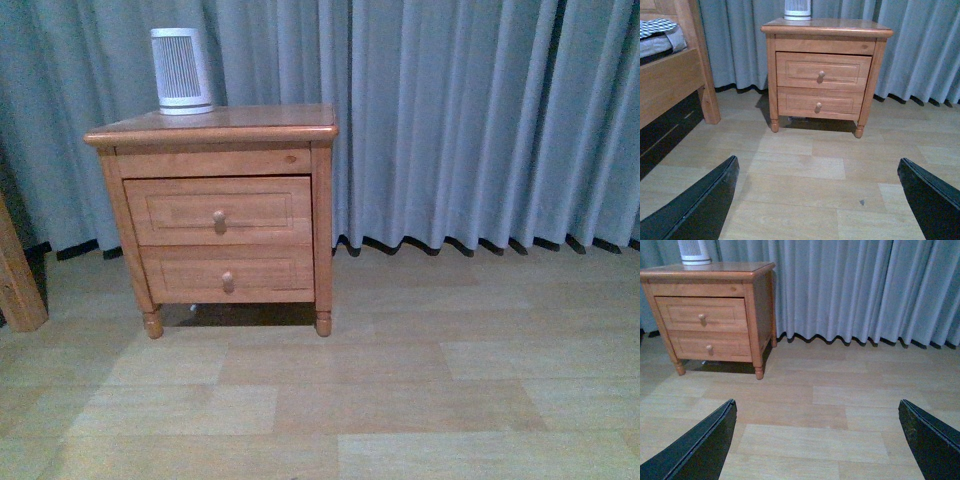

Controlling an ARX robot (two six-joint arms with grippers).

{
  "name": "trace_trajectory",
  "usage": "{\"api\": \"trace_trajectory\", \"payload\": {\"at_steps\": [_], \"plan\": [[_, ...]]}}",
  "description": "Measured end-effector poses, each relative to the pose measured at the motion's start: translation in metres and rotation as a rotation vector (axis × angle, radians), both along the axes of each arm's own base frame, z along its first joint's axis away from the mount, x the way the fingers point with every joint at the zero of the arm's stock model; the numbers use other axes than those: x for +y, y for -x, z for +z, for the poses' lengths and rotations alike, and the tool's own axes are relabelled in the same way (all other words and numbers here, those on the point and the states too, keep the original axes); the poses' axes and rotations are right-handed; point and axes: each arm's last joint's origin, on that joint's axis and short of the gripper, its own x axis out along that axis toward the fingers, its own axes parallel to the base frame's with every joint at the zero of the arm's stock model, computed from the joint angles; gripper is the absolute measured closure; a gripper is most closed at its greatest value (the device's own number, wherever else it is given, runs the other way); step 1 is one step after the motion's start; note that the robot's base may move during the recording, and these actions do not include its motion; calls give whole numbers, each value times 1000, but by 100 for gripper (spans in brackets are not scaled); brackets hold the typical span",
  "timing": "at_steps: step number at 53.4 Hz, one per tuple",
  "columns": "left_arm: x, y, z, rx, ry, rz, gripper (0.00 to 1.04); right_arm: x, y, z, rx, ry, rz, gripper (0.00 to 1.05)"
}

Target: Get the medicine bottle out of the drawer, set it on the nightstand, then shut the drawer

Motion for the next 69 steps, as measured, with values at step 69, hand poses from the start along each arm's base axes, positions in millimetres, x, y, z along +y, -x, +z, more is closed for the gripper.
{"api": "trace_trajectory", "payload": {"at_steps": [69], "plan": [[0, -1, 1, 142, 67, -100, 6, 0, 0, 0, 0, 0, 0, 7]]}}
